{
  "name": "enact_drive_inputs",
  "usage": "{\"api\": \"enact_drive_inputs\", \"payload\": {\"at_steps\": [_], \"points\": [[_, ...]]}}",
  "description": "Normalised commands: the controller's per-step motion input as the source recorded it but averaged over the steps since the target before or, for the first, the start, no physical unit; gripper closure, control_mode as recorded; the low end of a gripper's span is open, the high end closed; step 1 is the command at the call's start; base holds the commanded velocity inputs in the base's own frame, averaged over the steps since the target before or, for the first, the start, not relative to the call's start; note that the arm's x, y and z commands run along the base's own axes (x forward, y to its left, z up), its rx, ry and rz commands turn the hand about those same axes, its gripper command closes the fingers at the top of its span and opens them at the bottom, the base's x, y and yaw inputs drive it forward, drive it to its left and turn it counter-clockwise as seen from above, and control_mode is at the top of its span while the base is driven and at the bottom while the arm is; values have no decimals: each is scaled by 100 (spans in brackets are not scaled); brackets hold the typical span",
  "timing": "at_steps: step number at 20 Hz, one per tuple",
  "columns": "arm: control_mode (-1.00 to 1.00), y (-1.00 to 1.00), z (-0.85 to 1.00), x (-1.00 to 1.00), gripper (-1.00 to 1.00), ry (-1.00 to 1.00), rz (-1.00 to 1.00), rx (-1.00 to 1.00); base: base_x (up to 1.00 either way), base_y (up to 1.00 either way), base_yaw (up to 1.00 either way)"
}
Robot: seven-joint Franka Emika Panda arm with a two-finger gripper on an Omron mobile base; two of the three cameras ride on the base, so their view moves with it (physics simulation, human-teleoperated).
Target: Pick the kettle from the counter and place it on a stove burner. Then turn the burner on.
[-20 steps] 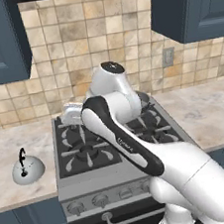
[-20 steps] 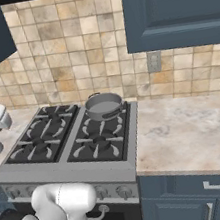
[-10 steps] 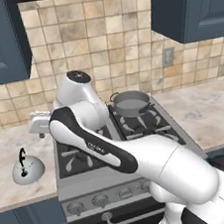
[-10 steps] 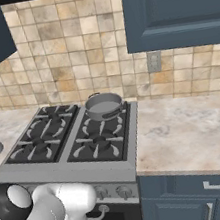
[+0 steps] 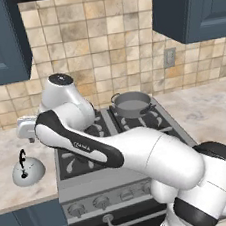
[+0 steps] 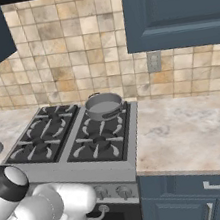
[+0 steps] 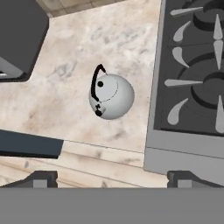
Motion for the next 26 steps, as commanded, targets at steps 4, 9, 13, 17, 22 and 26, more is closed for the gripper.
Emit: {"api": "enact_drive_inputs", "payload": {"at_steps": [4, 9, 13, 17, 22, 26], "points": [[-100, 0, -40, 11, -100, 2, 0, -10, 0, 0, 0], [-100, 1, -39, 14, -100, 0, 3, -1, 0, 0, 0], [-100, 11, -30, 20, -100, 0, 4, 0, 0, 0, 0], [-100, 22, -32, 23, -100, 0, 3, 0, 0, 0, 0], [-100, 37, -24, 33, -100, 1, 1, 0, 0, 0, 0], [-100, 52, -17, 45, -100, 5, 0, 0, 0, 0, 0]]}}
